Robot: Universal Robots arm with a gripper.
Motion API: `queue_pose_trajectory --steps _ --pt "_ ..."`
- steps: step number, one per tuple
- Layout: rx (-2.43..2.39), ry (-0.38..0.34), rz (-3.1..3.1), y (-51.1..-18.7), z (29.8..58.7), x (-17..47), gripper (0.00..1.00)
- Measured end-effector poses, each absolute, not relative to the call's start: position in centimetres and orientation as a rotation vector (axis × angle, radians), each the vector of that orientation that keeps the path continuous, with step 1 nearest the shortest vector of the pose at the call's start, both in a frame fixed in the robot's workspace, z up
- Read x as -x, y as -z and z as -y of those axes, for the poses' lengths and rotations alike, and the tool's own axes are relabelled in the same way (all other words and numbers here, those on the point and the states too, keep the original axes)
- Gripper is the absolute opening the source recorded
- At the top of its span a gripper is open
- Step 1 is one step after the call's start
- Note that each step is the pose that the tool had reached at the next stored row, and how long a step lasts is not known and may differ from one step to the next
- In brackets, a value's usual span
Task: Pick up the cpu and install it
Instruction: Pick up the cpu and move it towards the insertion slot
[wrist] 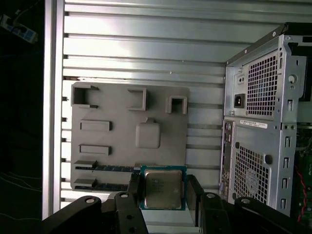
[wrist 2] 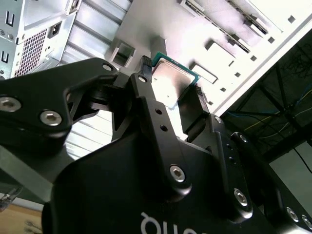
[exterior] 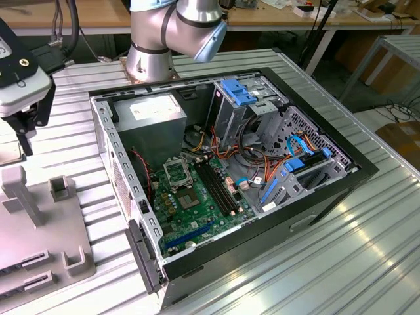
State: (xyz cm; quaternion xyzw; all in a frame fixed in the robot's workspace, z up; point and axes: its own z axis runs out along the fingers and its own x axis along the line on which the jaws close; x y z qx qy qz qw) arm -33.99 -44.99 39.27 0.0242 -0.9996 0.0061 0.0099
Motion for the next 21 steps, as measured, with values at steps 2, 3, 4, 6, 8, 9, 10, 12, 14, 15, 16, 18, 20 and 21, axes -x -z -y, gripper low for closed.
queue_pose_trajectory --steps 2,3,4,6,8,9,10,12,14,15,16,18,20,21 --pt "-0.075 -0.019 3.121 -39.3 45.0 33.8 0.47" --pt "-0.075 -0.019 3.121 -39.3 45.0 33.7 0.47" --pt "-0.075 -0.019 3.121 -39.3 45.0 33.6 0.47" --pt "-0.076 -0.019 3.121 -39.3 45.0 33.4 0.47" --pt "-0.075 -0.019 3.121 -39.3 45.0 33.3 0.47" --pt "-0.075 -0.019 3.121 -39.3 45.0 33.2 0.47" --pt "-0.075 -0.019 3.121 -39.3 45.0 33.1 0.47" --pt "-0.075 -0.019 3.121 -39.3 45.0 32.9 0.47" --pt "-0.075 -0.019 3.121 -39.3 45.0 32.6 0.47" --pt "-0.076 -0.019 3.121 -39.3 45.0 32.5 0.47" --pt "-0.076 -0.019 3.121 -39.3 45.0 32.5 0.47" --pt "-0.076 -0.019 3.121 -39.3 45.0 32.3 0.47" --pt "-0.076 -0.019 3.121 -39.3 45.0 32.0 0.47" --pt "-0.076 -0.019 3.121 -39.3 45.0 31.9 0.47"
